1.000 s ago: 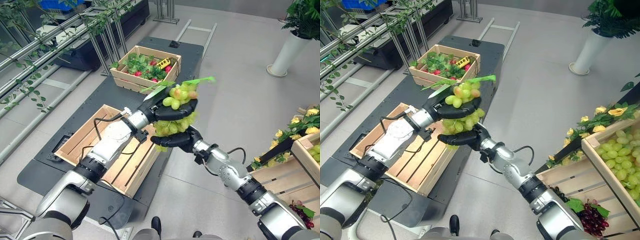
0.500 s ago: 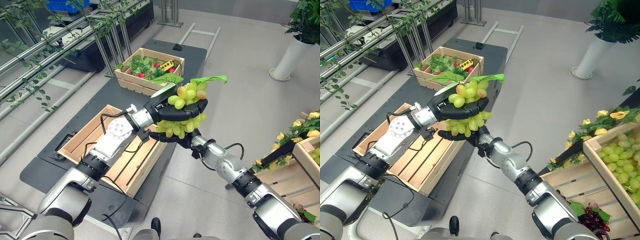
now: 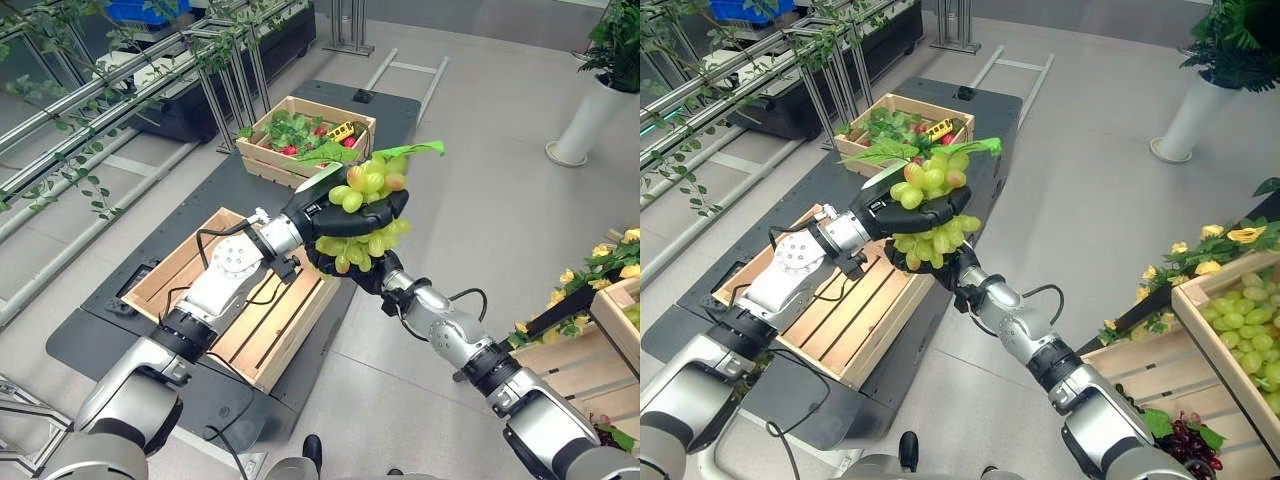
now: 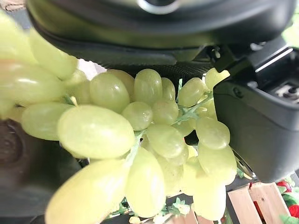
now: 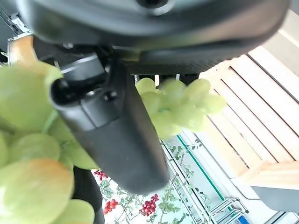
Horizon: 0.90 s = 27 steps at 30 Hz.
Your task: Pick up the fruits from the basket on one side to the basket on the other side
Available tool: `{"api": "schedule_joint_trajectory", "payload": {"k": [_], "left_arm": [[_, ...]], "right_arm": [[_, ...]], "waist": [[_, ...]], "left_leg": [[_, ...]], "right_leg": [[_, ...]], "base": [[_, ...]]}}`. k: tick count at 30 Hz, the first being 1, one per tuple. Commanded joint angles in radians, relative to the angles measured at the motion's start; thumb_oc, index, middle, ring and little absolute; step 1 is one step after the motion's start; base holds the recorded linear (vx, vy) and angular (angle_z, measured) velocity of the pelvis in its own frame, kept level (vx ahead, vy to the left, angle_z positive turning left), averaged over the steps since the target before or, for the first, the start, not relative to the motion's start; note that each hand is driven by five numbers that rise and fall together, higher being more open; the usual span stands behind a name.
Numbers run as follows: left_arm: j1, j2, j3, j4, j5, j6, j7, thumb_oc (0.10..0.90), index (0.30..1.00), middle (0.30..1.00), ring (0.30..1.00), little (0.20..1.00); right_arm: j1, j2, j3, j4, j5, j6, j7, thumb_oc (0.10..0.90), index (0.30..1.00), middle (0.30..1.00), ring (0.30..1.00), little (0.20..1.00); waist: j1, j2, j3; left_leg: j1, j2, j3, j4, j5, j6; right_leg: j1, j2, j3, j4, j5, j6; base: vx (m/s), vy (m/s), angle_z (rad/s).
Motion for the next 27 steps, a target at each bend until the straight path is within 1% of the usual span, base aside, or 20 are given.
{"api": "schedule_joint_trajectory", "payload": {"k": [1, 2, 3, 4, 5, 12, 15, 18, 19, 22, 25, 27], "left_arm": [[-0.030, -0.079, 0.102, 0.099, -0.059, -0.138, 0.075, 0.400, 0.300, 0.300, 0.300, 0.300], [-0.026, -0.080, 0.109, 0.106, -0.055, -0.141, 0.087, 0.400, 0.300, 0.300, 0.300, 0.300], [-0.017, -0.085, 0.126, 0.135, -0.050, -0.151, 0.109, 0.472, 0.408, 0.408, 0.408, 0.408], [-0.013, -0.087, 0.132, 0.143, -0.044, -0.151, 0.116, 0.560, 0.540, 0.540, 0.540, 0.540], [-0.005, -0.090, 0.142, 0.163, -0.036, -0.148, 0.126, 0.800, 0.900, 0.900, 0.900, 0.900], [0.029, -0.096, 0.178, 0.211, -0.007, -0.178, 0.213, 0.800, 0.900, 0.900, 0.900, 0.900], [0.056, -0.101, 0.217, 0.240, 0.007, -0.204, 0.269, 0.800, 0.900, 0.900, 0.900, 0.900], [0.078, -0.103, 0.247, 0.252, 0.017, -0.207, 0.314, 0.800, 0.900, 0.900, 0.900, 0.900], [0.090, -0.107, 0.266, 0.265, 0.022, -0.209, 0.348, 0.800, 0.900, 0.900, 0.900, 0.900], [0.100, -0.111, 0.282, 0.283, 0.024, -0.216, 0.366, 0.800, 0.900, 0.900, 0.900, 0.900], [0.120, -0.114, 0.313, 0.316, 0.018, -0.224, 0.385, 0.800, 0.900, 0.900, 0.900, 0.900], [0.139, -0.115, 0.340, 0.335, 0.012, -0.229, 0.384, 0.800, 0.900, 0.900, 0.900, 0.900]], "right_arm": [[-0.040, 0.056, -0.141, -0.043, 0.051, -0.188, 0.022, 0.400, 0.300, 0.300, 0.300, 0.300], [-0.035, 0.056, -0.144, -0.044, 0.050, -0.190, 0.024, 0.400, 0.300, 0.300, 0.300, 0.300], [-0.025, 0.055, -0.152, -0.051, 0.051, -0.190, 0.030, 0.400, 0.300, 0.300, 0.300, 0.300], [-0.022, 0.055, -0.155, -0.054, 0.049, -0.190, 0.031, 0.400, 0.300, 0.300, 0.300, 0.300], [-0.010, 0.053, -0.163, -0.062, 0.038, -0.191, 0.035, 0.400, 0.300, 0.300, 0.300, 0.300], [0.033, 0.046, -0.181, -0.078, 0.006, -0.202, 0.038, 0.400, 0.300, 0.300, 0.300, 0.300], [0.072, 0.038, -0.196, -0.072, -0.014, -0.207, 0.043, 0.400, 0.300, 0.300, 0.300, 0.300], [0.107, 0.030, -0.211, -0.072, -0.020, -0.220, 0.046, 0.400, 0.300, 0.300, 0.300, 0.300], [0.124, 0.024, -0.226, -0.072, -0.022, -0.229, 0.046, 0.400, 0.300, 0.300, 0.300, 0.300], [0.136, 0.016, -0.239, -0.074, -0.027, -0.234, 0.047, 0.400, 0.300, 0.300, 0.300, 0.300], [0.160, 0.001, -0.263, -0.084, -0.073, -0.250, 0.046, 0.400, 0.300, 0.300, 0.300, 0.300], [0.191, -0.015, -0.279, -0.098, -0.128, -0.260, 0.049, 0.400, 0.300, 0.300, 0.300, 0.300]], "waist": [[0.000, 0.023, -0.178], [-0.001, 0.023, -0.177], [-0.005, 0.023, -0.176], [-0.006, 0.023, -0.176], [-0.010, 0.023, -0.173], [-0.023, 0.021, -0.171], [-0.030, 0.017, -0.171], [-0.037, 0.015, -0.171], [-0.043, 0.014, -0.169], [-0.050, 0.013, -0.166], [-0.066, 0.011, -0.162], [-0.082, 0.010, -0.159]], "left_leg": [[0.008, 0.034, -0.019, 0.001, -0.109, -0.053], [0.009, 0.034, -0.018, 0.001, -0.109, -0.053], [0.009, 0.034, -0.016, 0.001, -0.109, -0.054], [0.010, 0.035, -0.015, 0.001, -0.109, -0.054], [0.011, 0.035, -0.013, 0.001, -0.109, -0.053], [0.015, 0.036, -0.006, 0.001, -0.112, -0.052], [0.016, 0.037, 0.001, 0.001, -0.112, -0.052], [0.018, 0.039, 0.008, 0.001, -0.113, -0.051], [0.018, 0.040, 0.013, 0.001, -0.113, -0.051], [0.020, 0.041, 0.018, 0.001, -0.114, -0.050], [0.027, 0.042, 0.032, 0.001, -0.118, -0.048], [0.033, 0.044, 0.047, 0.001, -0.122, -0.046]], "right_leg": [[-0.069, -0.010, -0.003, 0.020, 0.014, -0.050], [-0.069, -0.010, -0.002, 0.020, 0.013, -0.050], [-0.070, -0.010, 0.001, 0.021, 0.012, -0.050], [-0.070, -0.010, 0.001, 0.022, 0.011, -0.050], [-0.072, -0.010, 0.004, 0.023, 0.011, -0.051], [-0.068, -0.009, 0.015, 0.014, 0.014, -0.050], [-0.069, -0.008, 0.023, 0.010, 0.018, -0.048], [-0.070, -0.006, 0.029, 0.008, 0.020, -0.047], [-0.073, -0.004, 0.034, 0.008, 0.021, -0.047], [-0.074, -0.003, 0.039, 0.010, 0.020, -0.047], [-0.076, -0.001, 0.055, 0.006, 0.023, -0.044], [-0.077, 0.000, 0.071, 0.001, 0.029, -0.041]], "base": [[0.00, 0.000, 0.00], [0.00, 0.000, 0.00], [0.00, 0.000, 0.00], [0.00, 0.000, 0.00], [0.00, 0.000, 0.00], [0.00, 0.000, 0.00], [0.00, 0.009, -0.05], [-0.01, 0.013, -0.05], [-0.01, 0.014, -0.05], [-0.01, 0.016, -0.10], [-0.01, 0.032, -0.09], [0.00, 0.036, -0.11]]}}
